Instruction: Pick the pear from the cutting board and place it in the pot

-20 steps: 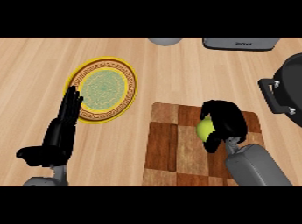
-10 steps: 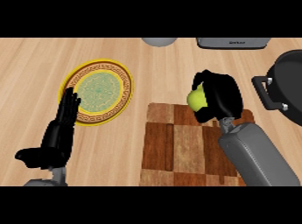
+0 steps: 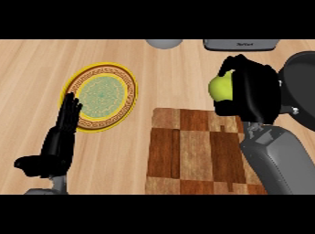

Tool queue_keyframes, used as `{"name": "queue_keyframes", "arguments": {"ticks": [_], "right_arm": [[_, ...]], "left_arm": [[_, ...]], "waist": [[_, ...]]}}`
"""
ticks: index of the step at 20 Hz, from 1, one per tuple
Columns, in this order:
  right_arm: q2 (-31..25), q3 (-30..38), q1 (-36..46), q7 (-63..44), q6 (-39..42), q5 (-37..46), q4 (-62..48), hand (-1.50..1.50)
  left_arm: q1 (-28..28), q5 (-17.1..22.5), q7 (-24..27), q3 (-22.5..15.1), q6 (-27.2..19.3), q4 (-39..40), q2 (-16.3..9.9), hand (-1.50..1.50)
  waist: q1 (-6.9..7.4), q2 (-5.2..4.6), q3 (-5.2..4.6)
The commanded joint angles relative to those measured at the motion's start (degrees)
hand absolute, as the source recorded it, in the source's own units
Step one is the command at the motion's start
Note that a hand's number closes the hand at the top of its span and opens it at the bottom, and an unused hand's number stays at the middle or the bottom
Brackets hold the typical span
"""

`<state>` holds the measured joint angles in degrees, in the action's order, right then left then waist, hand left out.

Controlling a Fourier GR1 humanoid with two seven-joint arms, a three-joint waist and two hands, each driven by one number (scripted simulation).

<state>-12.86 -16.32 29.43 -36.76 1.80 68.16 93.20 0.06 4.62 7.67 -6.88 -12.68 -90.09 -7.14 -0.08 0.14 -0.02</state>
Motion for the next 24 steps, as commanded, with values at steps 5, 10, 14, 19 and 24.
{"name": "queue_keyframes", "arguments": {"ticks": [5,10,14,19,24], "right_arm": [[-4.8,9.6,-3.6,0.0,1.4,0.1,4.4,1.5],[-10.3,18.9,-4.3,6.9,-1.1,-4.5,-0.1,1.5],[-12.2,23.5,-1.3,11.1,-4.2,-5.4,-9.6,1.5],[-17.1,29.5,-0.2,19.6,-8.1,-8.6,-21.1,1.5],[-18.5,32.2,5.1,27.5,-12.5,-10.8,-36.7,1.5]], "left_arm": [[-2.9,-1.3,-1.4,-0.6,-0.1,-3.5,0.5,0.0],[-0.9,-0.6,-1.1,0.5,1.3,-2.4,0.4,0.0],[-0.1,-1.5,0.3,0.7,0.8,-0.3,1.7,0.0],[-1.6,0.3,-2.2,1.3,3.5,-4.0,0.1,0.0],[-1.0,-2.9,-1.0,-1.1,0.2,-2.3,3.9,0.0]], "waist": [[0.15,-0.03,0.04],[0.09,-0.13,0.05],[0.35,-0.23,0.04],[0.73,-0.27,0.06],[1.03,-0.42,0.07]]}}
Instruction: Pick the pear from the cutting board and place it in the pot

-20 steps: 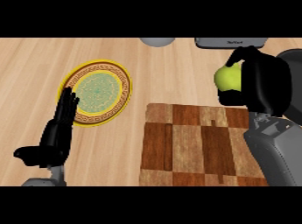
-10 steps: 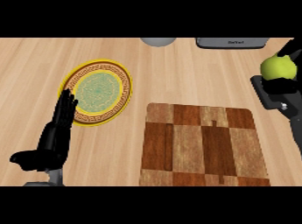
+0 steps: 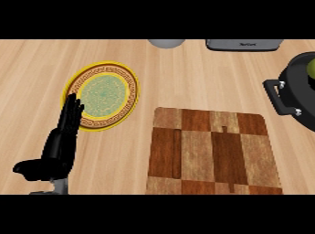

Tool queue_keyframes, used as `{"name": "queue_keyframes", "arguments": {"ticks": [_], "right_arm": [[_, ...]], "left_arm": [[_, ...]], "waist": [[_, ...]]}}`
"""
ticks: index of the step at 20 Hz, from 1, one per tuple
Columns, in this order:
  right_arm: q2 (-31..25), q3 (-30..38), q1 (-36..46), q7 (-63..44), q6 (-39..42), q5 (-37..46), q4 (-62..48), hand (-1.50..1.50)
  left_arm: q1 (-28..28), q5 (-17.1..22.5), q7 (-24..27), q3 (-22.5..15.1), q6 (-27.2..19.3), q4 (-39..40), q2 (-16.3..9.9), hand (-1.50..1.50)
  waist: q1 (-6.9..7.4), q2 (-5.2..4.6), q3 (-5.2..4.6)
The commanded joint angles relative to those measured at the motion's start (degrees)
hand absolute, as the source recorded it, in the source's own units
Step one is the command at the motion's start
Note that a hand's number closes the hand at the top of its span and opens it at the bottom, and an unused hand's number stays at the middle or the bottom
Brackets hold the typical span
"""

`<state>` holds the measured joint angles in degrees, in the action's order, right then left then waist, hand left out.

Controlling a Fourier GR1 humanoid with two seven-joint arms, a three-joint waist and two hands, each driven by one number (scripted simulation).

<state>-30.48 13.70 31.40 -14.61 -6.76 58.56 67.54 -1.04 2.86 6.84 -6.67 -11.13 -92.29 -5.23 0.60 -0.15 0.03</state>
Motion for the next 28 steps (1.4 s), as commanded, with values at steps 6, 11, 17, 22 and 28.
{"name": "queue_keyframes", "arguments": {"ticks": [6,11,17,22,28], "right_arm": [[-5.1,5.1,4.5,13.8,-1.9,-4.4,-23.9,1.5],[-7.7,6.6,8.8,15.3,-3.7,-2.8,-38.8,1.5],[-10.0,8.5,8.6,13.9,-1.1,-2.9,-49.4,-1.5],[-7.5,15.7,9.3,26.4,-2.0,-12.4,-48.8,-1.5],[-7.0,30.0,11.1,36.6,-2.8,-28.1,-46.0,-1.5]], "left_arm": [[2.5,1.9,-2.1,3.3,2.5,1.8,-1.8,0.0],[3.5,-0.2,-1.2,1.6,1.0,1.2,-0.2,0.0],[3.9,-0.1,-2.9,1.5,1.3,0.7,-0.2,0.0],[5.1,-3.1,-1.6,-0.5,-2.3,2.6,3.2,0.0],[2.3,-1.3,-0.6,0.8,-0.3,1.4,1.7,0.0]], "waist": [[0.44,-0.24,0.03],[1.19,-0.52,0.09],[1.58,-0.73,0.16],[0.71,-0.59,0.23],[0.24,-0.4,0.34]]}}
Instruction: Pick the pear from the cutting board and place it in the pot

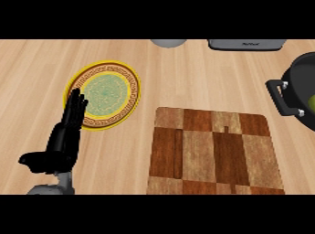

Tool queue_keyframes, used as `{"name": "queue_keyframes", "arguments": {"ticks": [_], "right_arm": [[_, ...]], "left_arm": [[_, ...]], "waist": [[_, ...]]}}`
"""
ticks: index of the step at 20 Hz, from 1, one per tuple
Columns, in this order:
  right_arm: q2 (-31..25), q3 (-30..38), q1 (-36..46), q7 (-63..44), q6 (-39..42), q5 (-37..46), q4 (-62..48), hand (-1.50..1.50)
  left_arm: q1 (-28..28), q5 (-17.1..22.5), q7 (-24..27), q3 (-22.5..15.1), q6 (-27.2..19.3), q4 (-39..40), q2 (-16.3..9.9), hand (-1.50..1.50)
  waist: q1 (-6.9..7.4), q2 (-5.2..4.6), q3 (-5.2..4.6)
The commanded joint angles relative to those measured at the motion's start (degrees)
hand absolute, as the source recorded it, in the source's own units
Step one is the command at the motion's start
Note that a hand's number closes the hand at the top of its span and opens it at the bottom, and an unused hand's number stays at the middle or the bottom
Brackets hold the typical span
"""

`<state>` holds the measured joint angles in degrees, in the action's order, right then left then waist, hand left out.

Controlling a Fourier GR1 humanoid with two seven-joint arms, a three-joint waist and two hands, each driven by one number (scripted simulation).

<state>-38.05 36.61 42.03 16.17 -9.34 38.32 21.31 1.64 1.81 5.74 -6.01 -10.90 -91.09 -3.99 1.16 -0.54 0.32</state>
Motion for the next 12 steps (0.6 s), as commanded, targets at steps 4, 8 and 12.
{"name": "queue_keyframes", "arguments": {"ticks": [4,8,12], "right_arm": [[-4.0,11.9,-0.2,6.3,4.7,-13.1,-2.1,-1.5],[-7.7,14.1,-2.4,8.9,5.1,-15.1,-6.2,-1.5],[-8.4,16.5,-4.5,13.7,6.2,-18.0,-7.8,-1.5]], "left_arm": [[0.4,0.9,0.0,2.5,0.8,0.9,-1.7,0.0],[-1.5,1.4,0.9,1.7,2.3,-0.7,-1.6,0.0],[-0.9,1.3,2.5,1.9,2.9,1.1,-1.5,0.0]], "waist": [[-0.4,0.01,-0.13],[0.61,-0.22,-0.08],[0.79,-0.4,-0.01]]}}
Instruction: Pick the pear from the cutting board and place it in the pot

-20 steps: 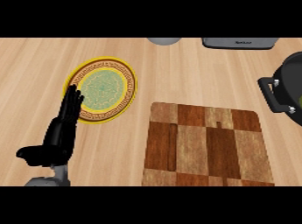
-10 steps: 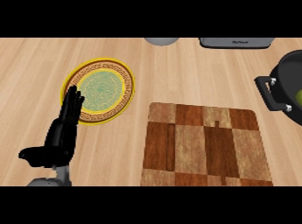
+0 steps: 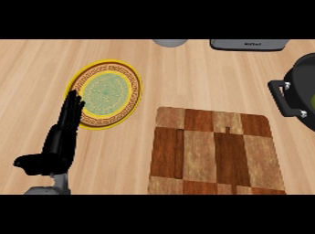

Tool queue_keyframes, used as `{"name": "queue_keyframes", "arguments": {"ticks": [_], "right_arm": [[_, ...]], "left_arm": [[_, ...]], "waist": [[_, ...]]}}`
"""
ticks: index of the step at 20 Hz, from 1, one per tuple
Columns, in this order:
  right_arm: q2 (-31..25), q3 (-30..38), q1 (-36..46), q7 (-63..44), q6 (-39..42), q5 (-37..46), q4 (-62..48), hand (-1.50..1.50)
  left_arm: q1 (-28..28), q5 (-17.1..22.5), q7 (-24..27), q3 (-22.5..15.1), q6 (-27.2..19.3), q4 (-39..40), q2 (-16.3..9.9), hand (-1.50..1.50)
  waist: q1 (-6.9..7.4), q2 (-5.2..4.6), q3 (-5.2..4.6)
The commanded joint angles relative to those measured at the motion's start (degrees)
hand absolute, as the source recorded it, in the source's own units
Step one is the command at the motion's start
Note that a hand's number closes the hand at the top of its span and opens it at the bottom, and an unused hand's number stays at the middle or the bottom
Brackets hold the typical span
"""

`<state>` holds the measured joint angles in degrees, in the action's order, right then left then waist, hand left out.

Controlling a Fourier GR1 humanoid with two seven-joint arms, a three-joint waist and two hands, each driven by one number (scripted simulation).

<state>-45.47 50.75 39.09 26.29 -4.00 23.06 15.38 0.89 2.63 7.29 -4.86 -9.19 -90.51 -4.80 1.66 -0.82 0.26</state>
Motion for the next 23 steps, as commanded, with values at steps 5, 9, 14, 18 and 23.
{"name": "queue_keyframes", "arguments": {"ticks": [5,9,14,18,23], "right_arm": [[-6.5,4.0,-4.4,6.4,6.2,-4.8,-2.7,-1.5],[-6.8,4.2,-7.3,9.6,7.9,-5.3,-3.7,-1.5],[-10.1,5.1,-9.5,8.6,8.3,-6.3,-4.7,-1.5],[-11.6,8.7,-9.9,8.8,7.7,-9.9,-5.2,-1.5],[-10.7,10.0,-13.3,11.0,5.7,-11.3,-5.6,-1.5]], "left_arm": [[-1.4,-0.1,-0.3,-0.8,0.0,-1.5,0.9,0.0],[2.4,1.8,-0.2,2.1,1.9,1.9,-0.7,0.0],[0.6,-0.2,-2.2,-0.8,-0.2,-1.3,1.2,0.0],[-0.7,-1.1,-0.2,-0.4,-0.4,-1.0,0.8,0.0],[-2.1,0.2,1.0,-0.1,1.2,-0.9,0.5,0.0]], "waist": [[0.24,-0.04,0.09],[-0.06,-0.2,0.11],[0.23,-0.18,0.19],[0.3,-0.15,0.26],[0.36,-0.11,0.27]]}}
